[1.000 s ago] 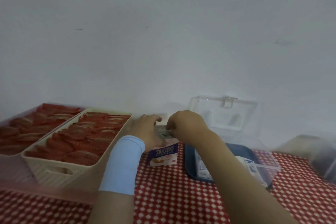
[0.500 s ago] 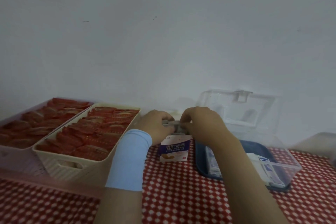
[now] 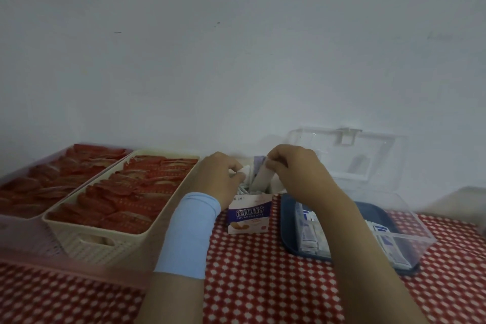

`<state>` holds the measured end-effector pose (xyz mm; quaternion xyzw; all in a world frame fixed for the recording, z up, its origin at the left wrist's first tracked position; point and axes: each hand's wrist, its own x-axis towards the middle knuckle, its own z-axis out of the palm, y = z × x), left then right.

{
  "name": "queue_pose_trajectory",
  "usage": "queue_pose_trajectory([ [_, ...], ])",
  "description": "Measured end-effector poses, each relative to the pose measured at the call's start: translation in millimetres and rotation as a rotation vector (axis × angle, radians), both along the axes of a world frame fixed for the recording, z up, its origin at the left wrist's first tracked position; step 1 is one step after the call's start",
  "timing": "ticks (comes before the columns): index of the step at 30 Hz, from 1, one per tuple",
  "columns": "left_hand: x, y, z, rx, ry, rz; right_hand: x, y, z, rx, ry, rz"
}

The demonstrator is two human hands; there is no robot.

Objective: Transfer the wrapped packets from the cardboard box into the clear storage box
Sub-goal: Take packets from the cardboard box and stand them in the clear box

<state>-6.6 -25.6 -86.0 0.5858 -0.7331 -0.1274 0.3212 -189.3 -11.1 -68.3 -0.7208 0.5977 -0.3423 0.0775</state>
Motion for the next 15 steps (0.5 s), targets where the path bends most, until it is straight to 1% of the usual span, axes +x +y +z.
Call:
queue_pose_trajectory([
  [3, 0, 1, 2, -0.020, -0.022, -0.011, -4, 1, 6, -0.093, -0.135, -0.009],
  [9, 1, -2, -2, -0.009, -0.053, -0.044, -5, 5, 11, -0.175, -0.241, -0.010],
  [10, 1, -2, 0, -0.014, -0.027, -0.058, -5, 6, 13, -0.172, -0.264, -0.002],
  [11, 0, -1, 4, -0.028, 0.062, -0.076, -5, 7, 15, -0.166, -0.284, 0.014],
  [13, -1, 6, 16, -0.010, 0.394, -0.118, -4, 10, 18, -0.146, -0.307, 0.069],
  [14, -2, 11, 23, 0.041, 0.563, -0.157, -3, 12, 20, -0.132, -0.324, 0.108],
  [15, -2, 14, 28, 0.116, 0.685, -0.207, -1, 14, 21, -0.118, -0.346, 0.155],
])
